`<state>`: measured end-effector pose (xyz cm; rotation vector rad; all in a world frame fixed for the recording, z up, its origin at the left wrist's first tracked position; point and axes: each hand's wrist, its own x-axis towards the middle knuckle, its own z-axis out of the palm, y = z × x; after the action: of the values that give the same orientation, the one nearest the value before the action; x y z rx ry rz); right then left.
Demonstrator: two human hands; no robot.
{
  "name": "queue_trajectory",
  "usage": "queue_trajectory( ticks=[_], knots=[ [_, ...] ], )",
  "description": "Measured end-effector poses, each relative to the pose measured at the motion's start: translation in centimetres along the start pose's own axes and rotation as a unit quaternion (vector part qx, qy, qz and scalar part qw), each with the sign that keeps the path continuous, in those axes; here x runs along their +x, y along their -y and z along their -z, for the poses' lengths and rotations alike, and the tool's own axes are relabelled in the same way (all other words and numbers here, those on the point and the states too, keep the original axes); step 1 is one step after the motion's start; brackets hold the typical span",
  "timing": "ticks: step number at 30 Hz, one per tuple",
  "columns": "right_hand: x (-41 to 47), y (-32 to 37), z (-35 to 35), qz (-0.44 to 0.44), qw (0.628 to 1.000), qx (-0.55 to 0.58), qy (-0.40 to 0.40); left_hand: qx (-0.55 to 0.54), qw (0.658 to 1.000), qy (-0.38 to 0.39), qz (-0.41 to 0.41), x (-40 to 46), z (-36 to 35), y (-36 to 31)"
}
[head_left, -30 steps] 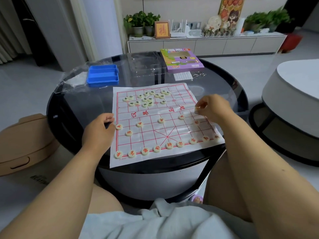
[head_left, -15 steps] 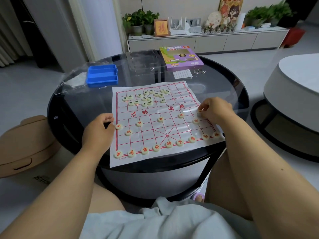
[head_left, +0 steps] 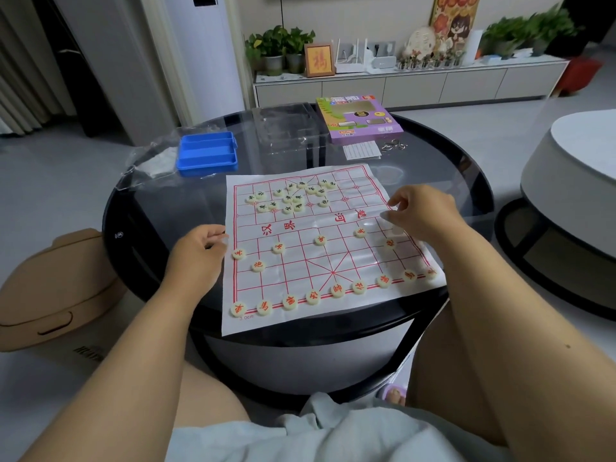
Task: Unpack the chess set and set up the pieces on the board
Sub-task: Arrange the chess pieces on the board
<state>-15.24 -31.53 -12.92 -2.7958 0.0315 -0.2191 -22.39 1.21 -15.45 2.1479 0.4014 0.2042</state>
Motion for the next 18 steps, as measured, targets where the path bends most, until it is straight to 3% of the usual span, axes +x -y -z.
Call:
queue_trajectory(
  ticks=[5,11,18],
  knots=[
    [0.7,2.3,0.3,0.040,0.999,0.012,0.013,0.014,0.999,0.004,0.028,1.5,0.5,-1.1],
    [2.0,4.8,0.3,0.074,0.989,0.122,0.047,0.034,0.999,-0.026,0.005,3.6,0.2,-2.3],
    [4.9,6.8,-1.2,0.096,0.984,0.122,0.085,0.054,0.998,0.024,0.004,6.0,-0.8,-3.0]
  ],
)
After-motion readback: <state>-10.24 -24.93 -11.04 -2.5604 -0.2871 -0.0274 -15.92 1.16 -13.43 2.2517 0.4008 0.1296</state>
